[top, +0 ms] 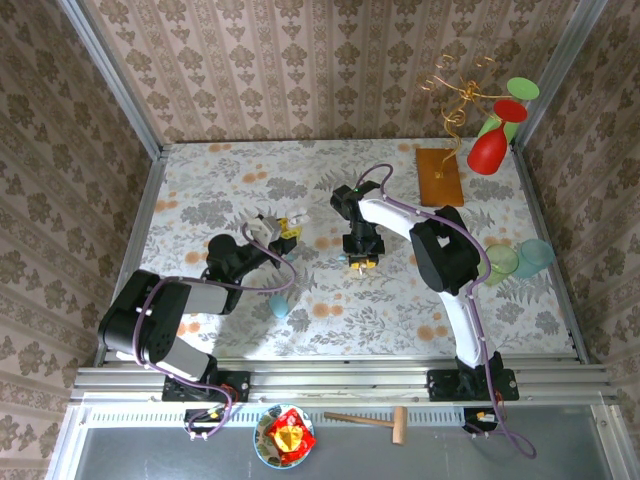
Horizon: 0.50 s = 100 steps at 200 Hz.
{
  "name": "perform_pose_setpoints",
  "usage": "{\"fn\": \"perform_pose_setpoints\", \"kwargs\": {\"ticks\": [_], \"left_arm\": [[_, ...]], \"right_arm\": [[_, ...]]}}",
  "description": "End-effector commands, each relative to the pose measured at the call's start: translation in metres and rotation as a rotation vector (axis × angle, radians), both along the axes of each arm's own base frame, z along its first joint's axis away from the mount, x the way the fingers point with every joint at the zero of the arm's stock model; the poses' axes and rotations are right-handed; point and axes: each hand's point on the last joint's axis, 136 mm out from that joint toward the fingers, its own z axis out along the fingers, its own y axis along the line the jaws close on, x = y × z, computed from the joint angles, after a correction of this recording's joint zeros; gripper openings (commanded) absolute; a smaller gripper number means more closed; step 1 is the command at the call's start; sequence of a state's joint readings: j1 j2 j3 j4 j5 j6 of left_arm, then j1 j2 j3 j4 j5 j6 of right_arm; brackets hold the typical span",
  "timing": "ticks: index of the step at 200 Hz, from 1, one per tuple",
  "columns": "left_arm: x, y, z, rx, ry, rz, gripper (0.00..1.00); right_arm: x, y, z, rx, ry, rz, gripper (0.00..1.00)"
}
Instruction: Insert wireless bluetooth earbuds into charging case
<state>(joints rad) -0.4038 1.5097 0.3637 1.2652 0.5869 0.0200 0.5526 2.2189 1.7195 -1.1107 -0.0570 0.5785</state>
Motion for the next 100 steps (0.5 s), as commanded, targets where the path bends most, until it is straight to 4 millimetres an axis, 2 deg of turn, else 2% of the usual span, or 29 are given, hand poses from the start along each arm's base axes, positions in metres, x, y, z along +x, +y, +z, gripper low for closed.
{"fn": "perform_pose_setpoints", "kwargs": {"ticks": [1,45,95,100], "left_arm": [[-0.003,0.002,0.009,-0.004,-0.047,-0.007,0.00],[-0.006,-0.001,0.012,-0.013,-0.041,-0.028,0.00],[-0.010,-0.005,0.019,-0.034,-0.034,-0.055,0.00],[-0.015,-0.008,0.019,-0.034,-0.035,-0.090,0.00]], "right_arm": [[0.002,-0.004,0.010,-0.001,-0.035,0.012,0.28],[0.014,0.012,0.054,0.151,-0.212,0.055,0.27],[0.029,0.040,0.126,0.409,-0.503,0.162,0.26],[0.030,0.042,0.132,0.430,-0.529,0.170,0.26]]}}
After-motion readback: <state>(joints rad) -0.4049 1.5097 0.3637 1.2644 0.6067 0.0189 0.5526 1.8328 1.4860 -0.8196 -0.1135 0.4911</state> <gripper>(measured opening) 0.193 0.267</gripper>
